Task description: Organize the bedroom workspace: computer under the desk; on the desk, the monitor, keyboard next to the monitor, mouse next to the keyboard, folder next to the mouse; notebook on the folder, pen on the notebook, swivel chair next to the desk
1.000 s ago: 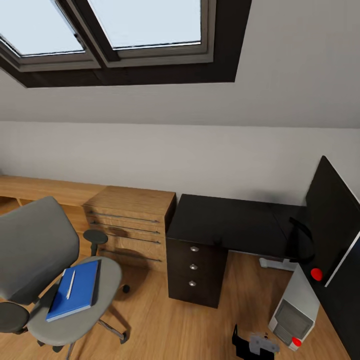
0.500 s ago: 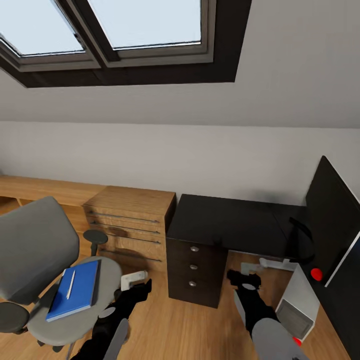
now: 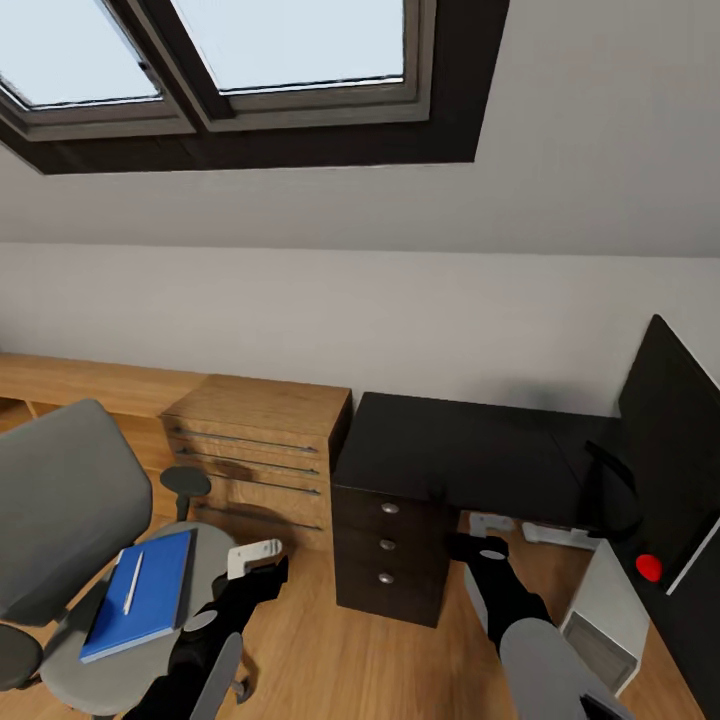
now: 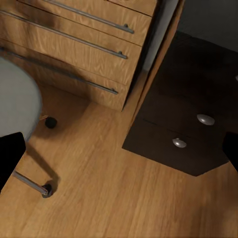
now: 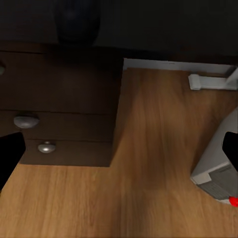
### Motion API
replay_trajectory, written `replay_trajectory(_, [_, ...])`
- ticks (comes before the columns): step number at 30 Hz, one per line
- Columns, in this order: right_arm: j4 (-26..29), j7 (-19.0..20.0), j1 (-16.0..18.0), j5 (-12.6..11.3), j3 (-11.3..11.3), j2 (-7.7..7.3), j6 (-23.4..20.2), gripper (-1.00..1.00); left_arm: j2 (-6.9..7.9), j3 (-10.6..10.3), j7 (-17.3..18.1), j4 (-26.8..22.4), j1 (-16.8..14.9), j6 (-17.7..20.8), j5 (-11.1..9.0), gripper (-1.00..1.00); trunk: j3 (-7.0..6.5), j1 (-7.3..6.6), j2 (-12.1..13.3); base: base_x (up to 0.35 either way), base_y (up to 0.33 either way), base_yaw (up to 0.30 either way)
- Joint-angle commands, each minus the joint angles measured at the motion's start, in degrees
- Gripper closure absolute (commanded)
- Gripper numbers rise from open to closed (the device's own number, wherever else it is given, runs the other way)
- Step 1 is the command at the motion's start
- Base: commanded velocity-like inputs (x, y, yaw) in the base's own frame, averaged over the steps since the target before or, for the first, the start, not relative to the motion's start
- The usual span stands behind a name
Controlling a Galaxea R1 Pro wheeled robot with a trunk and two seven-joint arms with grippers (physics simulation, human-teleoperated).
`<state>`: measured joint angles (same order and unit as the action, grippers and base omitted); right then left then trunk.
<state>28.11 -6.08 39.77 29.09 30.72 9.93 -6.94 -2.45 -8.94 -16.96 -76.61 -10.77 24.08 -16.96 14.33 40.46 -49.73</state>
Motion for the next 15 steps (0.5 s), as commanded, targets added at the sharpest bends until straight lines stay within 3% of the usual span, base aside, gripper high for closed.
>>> replay_trajectory(1, [0.1,0.1,0.0,0.5,0.3,0.07,-0.3,-1.00,0.05,-0.1,-0.5,0.0,0.0,0.2,-0.6,-1.00,0.08,0.04,-0.1,0.299,0.000,0.000])
replay_trajectory(10, [0.0,0.0,0.0,0.5,0.2,0.07,0.3,-1.00,0.02,-0.2,-0.5,1.8,0.0,0.2,-0.6,-1.00,0.08,0.04,-0.1,0.280,0.000,0.003])
replay_trajectory(15, [0.0,0.0,0.0,0.5,0.2,0.07,0.7,-1.00,-0.01,-0.7,-0.6,2.7,0.0,0.2,-0.6,-1.00,0.08,0.04,-0.1,0.305,0.000,0.128])
